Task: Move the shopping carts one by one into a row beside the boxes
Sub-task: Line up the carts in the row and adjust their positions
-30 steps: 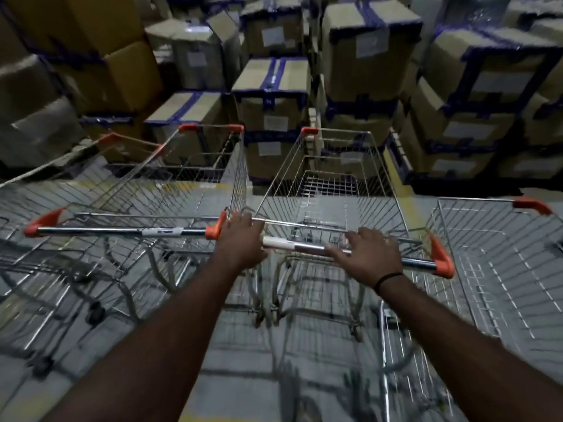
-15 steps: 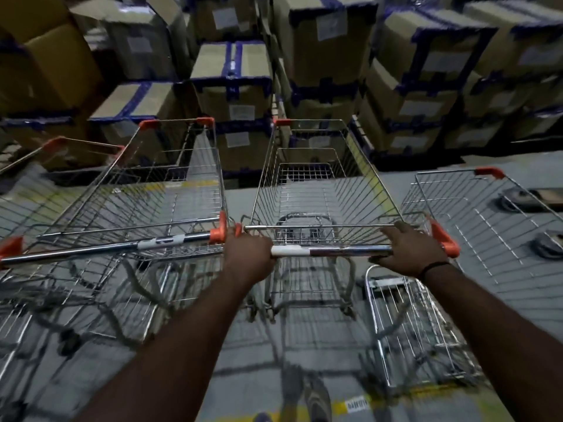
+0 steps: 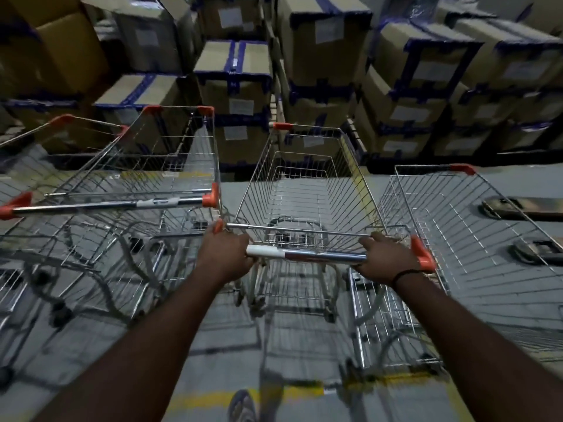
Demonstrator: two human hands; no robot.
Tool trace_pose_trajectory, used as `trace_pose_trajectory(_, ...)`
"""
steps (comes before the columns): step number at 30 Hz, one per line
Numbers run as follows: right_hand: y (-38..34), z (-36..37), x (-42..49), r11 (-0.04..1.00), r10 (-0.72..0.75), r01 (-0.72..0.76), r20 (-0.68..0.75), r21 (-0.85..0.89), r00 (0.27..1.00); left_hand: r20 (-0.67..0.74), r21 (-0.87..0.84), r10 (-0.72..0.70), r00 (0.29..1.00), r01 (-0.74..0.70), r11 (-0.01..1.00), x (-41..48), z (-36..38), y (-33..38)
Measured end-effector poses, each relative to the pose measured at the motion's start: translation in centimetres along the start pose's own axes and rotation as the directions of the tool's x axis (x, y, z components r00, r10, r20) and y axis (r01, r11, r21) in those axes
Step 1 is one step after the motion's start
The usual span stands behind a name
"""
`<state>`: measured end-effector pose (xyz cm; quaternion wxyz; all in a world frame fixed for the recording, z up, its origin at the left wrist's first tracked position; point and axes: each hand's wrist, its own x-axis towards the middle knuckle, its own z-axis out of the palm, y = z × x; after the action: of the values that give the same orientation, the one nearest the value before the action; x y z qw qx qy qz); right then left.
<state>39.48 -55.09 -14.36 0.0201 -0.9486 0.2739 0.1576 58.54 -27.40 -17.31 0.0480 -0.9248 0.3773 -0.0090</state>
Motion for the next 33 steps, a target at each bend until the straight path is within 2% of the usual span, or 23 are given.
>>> trace_pose_trajectory(6,0.6,1.2,-4.3,0.996,-0.087,0.087,-0.001,0.003,0.996,0.074,0.001,-0.154,0.985,0.155,0.988,-5.0,0.9,1.7)
trace_pose_trajectory(10,0.9,2.2,-7.7,0.99,-0.138,0.139,-0.027,0.021,0.99,0.094,0.048,-0.198,0.976,0.194,0.98,-9.6,-0.6,3.5)
trace_pose_trajectory(16,1.7,3.8,-11.9,0.983,-0.181,0.182,-0.037,0.016,0.983,0.208,0.042,-0.259,0.943,0.256,0.966,-14.2,-0.8,4.7)
trace_pose_trajectory(27,2.1,6.1,-17.7,0.991,-0.128,0.128,-0.019,0.039,0.992,0.233,0.005,-0.203,0.951,0.207,0.978,-19.9,-2.1,6.6)
trace_pose_trajectory(33,2.0,6.9,-20.9,0.995,-0.1,0.1,0.014,-0.007,0.995,0.184,-0.008,-0.128,0.975,0.132,0.991,-23.1,-2.3,7.6)
